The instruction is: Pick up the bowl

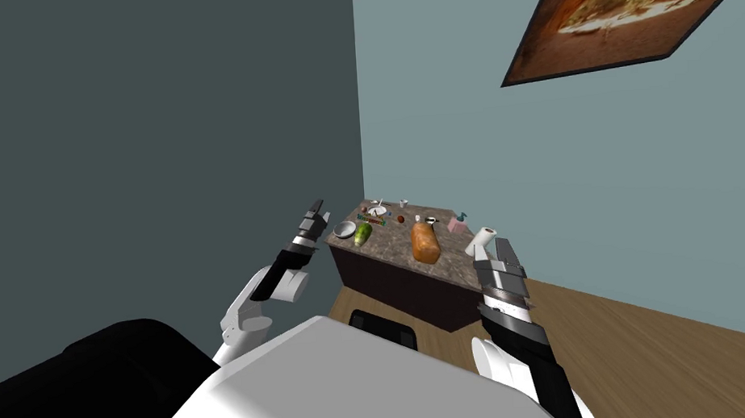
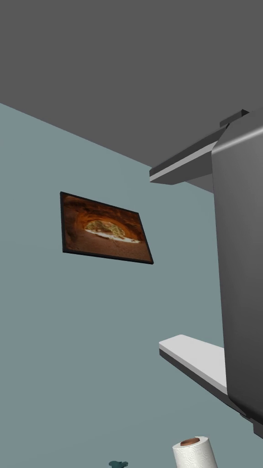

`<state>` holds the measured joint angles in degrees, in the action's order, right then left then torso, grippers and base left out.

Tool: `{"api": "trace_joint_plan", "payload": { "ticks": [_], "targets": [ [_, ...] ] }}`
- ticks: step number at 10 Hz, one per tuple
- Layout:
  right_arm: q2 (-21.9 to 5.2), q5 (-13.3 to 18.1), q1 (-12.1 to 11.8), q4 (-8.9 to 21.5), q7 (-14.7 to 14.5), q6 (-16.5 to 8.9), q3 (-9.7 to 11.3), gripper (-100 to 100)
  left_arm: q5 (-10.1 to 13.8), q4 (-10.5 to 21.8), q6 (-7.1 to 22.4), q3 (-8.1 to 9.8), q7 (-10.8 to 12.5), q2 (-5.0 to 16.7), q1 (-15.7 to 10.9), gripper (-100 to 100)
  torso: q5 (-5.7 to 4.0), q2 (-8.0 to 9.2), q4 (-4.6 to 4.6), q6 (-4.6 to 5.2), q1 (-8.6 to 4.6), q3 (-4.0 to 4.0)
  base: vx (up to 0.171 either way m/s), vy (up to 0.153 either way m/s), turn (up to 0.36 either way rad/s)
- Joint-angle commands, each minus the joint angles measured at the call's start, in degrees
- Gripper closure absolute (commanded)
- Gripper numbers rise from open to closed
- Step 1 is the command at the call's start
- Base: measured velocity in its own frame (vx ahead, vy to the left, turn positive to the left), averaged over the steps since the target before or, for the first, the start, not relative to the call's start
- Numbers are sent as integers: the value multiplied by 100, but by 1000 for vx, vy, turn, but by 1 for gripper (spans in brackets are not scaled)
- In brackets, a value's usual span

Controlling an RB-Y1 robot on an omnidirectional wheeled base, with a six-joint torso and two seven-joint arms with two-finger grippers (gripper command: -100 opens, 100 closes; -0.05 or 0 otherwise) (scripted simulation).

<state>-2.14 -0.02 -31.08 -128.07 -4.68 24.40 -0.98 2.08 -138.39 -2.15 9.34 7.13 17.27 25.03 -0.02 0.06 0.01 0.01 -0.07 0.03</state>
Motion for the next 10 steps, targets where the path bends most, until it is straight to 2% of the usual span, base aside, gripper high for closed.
{"api": "trace_joint_plan", "payload": {
  "ticks": [1,2,3,4,5,7,8,9,10],
  "targets": [
    [0,0,0,0,0,0,0,0,35,17,286,38,1,71,-13,-100,0,0,0,0,0,0,-17,-18,-66],
    [0,0,-1,0,0,0,-1,0,35,17,335,38,1,71,-13,-100,1,0,0,-4,2,0,-9,-6,28],
    [0,0,-1,0,0,0,-1,0,110,24,574,117,-3,218,-68,-100,2,-1,0,-4,6,0,-13,-15,-148],
    [0,0,0,0,0,0,0,0,110,24,724,117,-3,218,-68,-100,1,-1,0,0,4,-1,-12,-12,-81],
    [0,0,-1,0,0,0,-1,0,192,38,892,201,-7,366,-123,-100,1,-1,0,-4,5,-1,-15,-22,-137],
    [0,0,-1,0,0,0,-1,0,192,38,1135,201,-7,366,-123,-100,1,-1,0,-4,3,-1,-7,-14,-32],
    [0,0,-1,0,0,0,-1,0,280,61,1366,289,-12,513,-178,-100,1,-4,-1,-4,6,-2,-5,-19,-151],
    [0,0,0,0,0,0,0,0,280,61,1527,289,-12,513,-178,-100,1,-4,-1,-1,3,-2,-5,-13,-92],
    [0,0,-1,0,0,0,-1,0,280,61,1551,289,-12,513,-178,-100,1,-4,-1,-4,5,-2,-4,-5,12]
  ]
}}
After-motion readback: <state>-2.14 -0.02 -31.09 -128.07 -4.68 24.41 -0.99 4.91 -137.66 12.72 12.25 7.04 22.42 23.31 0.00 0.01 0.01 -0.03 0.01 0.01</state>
